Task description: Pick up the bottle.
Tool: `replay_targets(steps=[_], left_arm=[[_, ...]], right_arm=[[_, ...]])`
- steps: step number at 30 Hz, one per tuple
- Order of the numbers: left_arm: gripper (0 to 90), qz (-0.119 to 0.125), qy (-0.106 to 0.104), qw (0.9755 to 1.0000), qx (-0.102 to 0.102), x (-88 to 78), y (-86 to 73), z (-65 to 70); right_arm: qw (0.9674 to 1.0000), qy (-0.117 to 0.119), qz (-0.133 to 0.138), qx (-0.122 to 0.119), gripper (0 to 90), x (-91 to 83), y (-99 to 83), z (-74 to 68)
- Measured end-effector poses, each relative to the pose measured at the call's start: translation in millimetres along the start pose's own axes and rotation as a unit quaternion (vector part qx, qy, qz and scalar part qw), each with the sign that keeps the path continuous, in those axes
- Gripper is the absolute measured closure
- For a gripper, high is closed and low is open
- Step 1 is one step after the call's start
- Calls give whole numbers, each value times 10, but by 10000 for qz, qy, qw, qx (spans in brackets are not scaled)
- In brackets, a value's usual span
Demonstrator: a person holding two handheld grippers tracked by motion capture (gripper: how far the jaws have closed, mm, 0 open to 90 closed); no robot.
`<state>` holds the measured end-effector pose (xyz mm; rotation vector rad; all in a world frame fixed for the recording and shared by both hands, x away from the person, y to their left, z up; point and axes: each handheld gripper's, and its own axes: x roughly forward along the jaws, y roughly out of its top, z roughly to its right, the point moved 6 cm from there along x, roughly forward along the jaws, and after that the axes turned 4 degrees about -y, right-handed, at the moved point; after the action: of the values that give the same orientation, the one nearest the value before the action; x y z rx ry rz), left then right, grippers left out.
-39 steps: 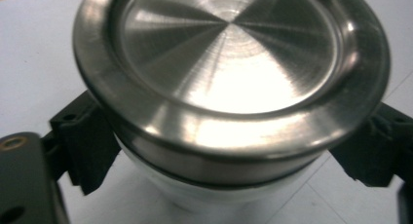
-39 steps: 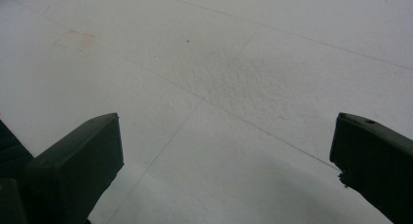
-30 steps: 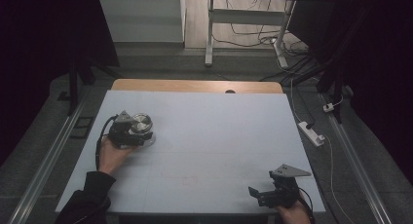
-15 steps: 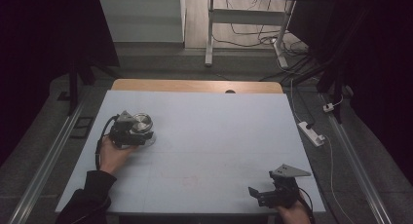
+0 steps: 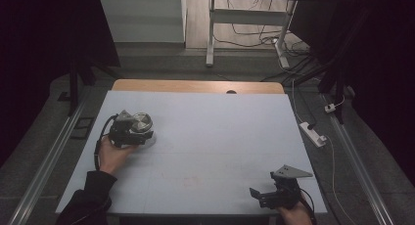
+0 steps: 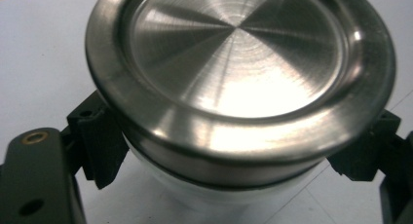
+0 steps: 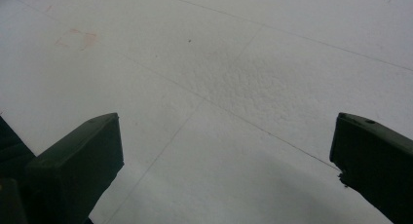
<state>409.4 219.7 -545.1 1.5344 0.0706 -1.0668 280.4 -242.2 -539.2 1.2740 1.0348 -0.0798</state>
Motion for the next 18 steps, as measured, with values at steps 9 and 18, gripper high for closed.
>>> replay_targets(steps=[9,18], left_arm=[[157,0,8,9996,275,-62,92,116],[157,-45,-215,9984,517,-86,208,268]], right_arm=[[10000,3,2,2,0,0,0,-1],[10000,11,1,8,0,-1,0,0]])
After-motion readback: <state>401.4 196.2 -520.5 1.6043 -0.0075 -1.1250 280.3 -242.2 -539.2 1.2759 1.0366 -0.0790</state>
